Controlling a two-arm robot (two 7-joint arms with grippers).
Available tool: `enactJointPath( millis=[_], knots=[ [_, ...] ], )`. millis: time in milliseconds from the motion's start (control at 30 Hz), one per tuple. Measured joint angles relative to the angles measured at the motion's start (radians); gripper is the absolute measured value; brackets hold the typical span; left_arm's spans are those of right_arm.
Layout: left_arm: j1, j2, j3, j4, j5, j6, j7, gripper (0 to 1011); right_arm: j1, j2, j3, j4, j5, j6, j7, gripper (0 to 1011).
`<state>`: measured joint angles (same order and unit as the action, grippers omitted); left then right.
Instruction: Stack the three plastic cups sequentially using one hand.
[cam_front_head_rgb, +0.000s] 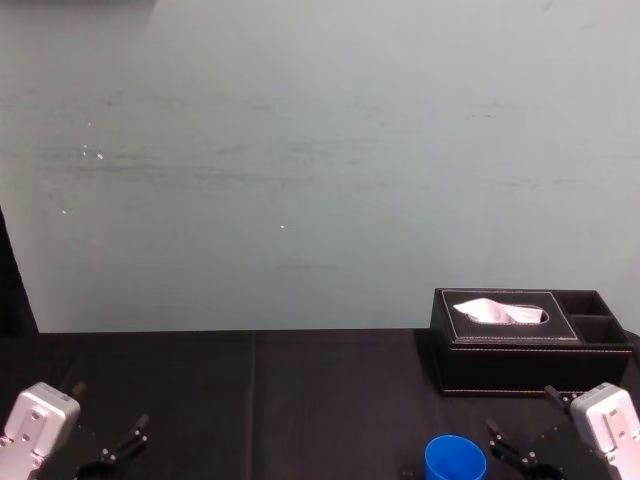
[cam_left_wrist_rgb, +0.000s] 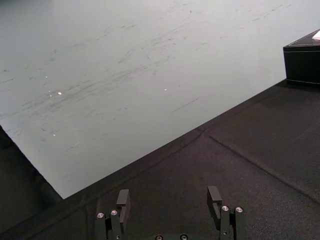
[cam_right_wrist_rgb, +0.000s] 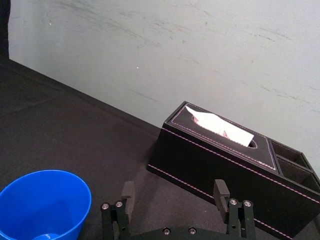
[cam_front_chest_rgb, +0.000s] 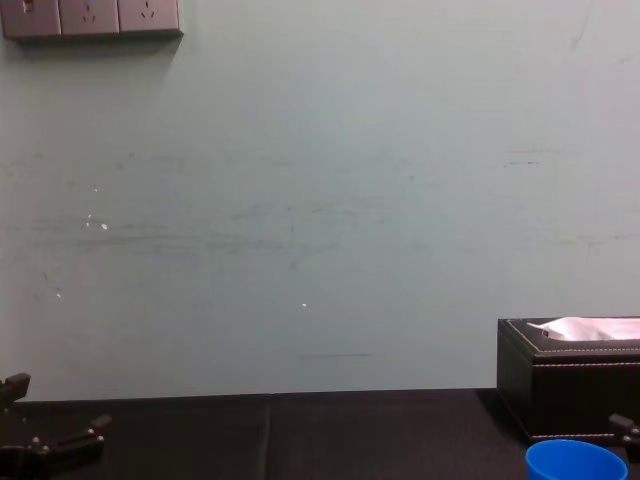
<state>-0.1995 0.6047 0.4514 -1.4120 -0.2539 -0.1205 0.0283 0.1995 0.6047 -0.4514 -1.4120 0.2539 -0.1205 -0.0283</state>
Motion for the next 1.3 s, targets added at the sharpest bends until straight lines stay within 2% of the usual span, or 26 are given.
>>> enactJointPath(
  millis=[1300],
  knots=[
    [0.000,0.000,0.000,0.000,0.000,0.000,0.000,1010,0.000,0.000,0.000,0.000,0.000,0.000,0.000,1002]
  ],
)
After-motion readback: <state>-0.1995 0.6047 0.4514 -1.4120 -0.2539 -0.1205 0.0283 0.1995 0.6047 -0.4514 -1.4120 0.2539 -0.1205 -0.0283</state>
